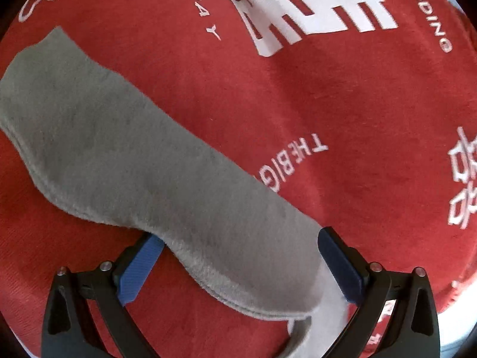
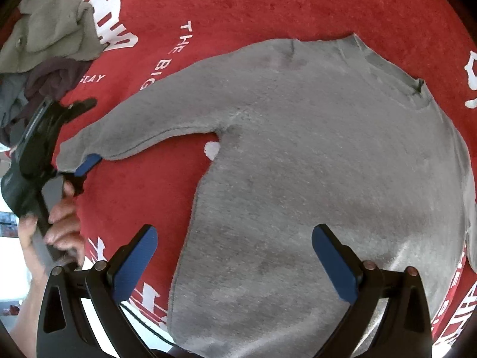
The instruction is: Fold small clothes
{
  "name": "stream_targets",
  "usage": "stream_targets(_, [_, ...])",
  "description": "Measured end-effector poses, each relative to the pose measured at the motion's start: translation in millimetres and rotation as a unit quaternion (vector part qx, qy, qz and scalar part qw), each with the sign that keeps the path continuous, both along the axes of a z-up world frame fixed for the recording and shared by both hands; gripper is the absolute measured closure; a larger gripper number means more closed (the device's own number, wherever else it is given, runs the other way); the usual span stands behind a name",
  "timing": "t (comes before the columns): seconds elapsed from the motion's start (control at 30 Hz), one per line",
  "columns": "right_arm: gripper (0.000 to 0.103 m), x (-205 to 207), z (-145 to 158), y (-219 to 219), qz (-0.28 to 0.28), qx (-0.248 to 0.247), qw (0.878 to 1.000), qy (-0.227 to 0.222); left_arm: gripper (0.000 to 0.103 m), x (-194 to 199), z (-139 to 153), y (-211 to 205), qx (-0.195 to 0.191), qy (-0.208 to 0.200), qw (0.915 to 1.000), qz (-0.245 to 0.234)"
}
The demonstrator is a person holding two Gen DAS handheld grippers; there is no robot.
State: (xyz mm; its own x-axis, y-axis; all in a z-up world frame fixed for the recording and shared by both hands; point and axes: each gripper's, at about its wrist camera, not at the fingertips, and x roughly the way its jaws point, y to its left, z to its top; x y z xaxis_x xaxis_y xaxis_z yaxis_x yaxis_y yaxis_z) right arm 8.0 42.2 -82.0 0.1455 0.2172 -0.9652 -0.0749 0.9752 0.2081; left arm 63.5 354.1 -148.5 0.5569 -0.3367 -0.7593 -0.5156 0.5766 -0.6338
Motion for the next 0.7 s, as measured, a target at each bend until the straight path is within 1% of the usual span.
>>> stream_targets(0.03, [0.000, 1, 0, 0, -0.002, 0.002, 1.000, 0.002, 0.009, 5, 3, -3, 0.023, 0.015, 0.9996, -0.002])
stream_targets(0.07, [0.000, 1, 1, -1, -0.005, 0.005, 1.000, 0.003, 0.031, 8, 4, -5, 0.040, 0.023, 0.9989, -0.007])
stream_targets(0.1, [0.000, 0, 2, -2, -0.008, 0.007, 1.000, 0.003, 0.055, 10, 5, -6, 0.049, 0.025, 0.9984, -0.014])
stream_targets(0.17, [0.000, 0, 5, -6, -0.017, 0.011, 1.000, 0.001, 0.075, 13, 3, -8, 0.039, 0.019, 0.9984, -0.036])
stream_targets(0.2, [0.000, -1, 5, -7, -0.021, 0.013, 1.000, 0.000, 0.076, 15, 4, -10, 0.040, 0.019, 0.9981, -0.043])
stream_targets(0.23, [0.000, -1, 7, -10, -0.028, 0.016, 0.999, 0.000, 0.076, 16, 8, -12, 0.051, 0.014, 0.9973, -0.050])
stream_targets(0.27, [0.000, -2, 8, -13, -0.032, 0.018, 0.999, -0.002, 0.084, 17, 13, -14, 0.060, 0.007, 0.9965, -0.057])
stream_targets(0.37, [0.000, -7, 13, -27, -0.052, 0.025, 0.998, -0.010, 0.085, 22, 37, -31, 0.093, -0.023, 0.9911, -0.092])
stream_targets(0.43, [0.000, -11, 14, -40, -0.068, 0.028, 0.997, -0.015, 0.085, 29, 57, -50, 0.118, -0.049, 0.9838, -0.126])
stream_targets(0.5, [0.000, -16, 14, -56, -0.087, 0.029, 0.996, -0.012, 0.085, 39, 76, -75, 0.140, -0.075, 0.9744, -0.160])
stream_targets(0.57, [0.000, -19, 14, -70, -0.100, 0.030, 0.994, -0.011, 0.085, 44, 96, -107, 0.153, -0.105, 0.9627, -0.197])
stream_targets(0.6, [0.000, -22, 15, -82, -0.109, 0.031, 0.993, -0.012, 0.085, 46, 105, -124, 0.159, -0.119, 0.9563, -0.215])
stream_targets(0.63, [0.000, -22, 15, -88, -0.113, 0.031, 0.993, -0.012, 0.085, 47, 115, -148, 0.165, -0.137, 0.9471, -0.239])
stream_targets(0.7, [0.000, -25, 17, -111, -0.129, 0.030, 0.991, -0.015, 0.085, 46, 129, -188, 0.164, -0.159, 0.9329, -0.278])
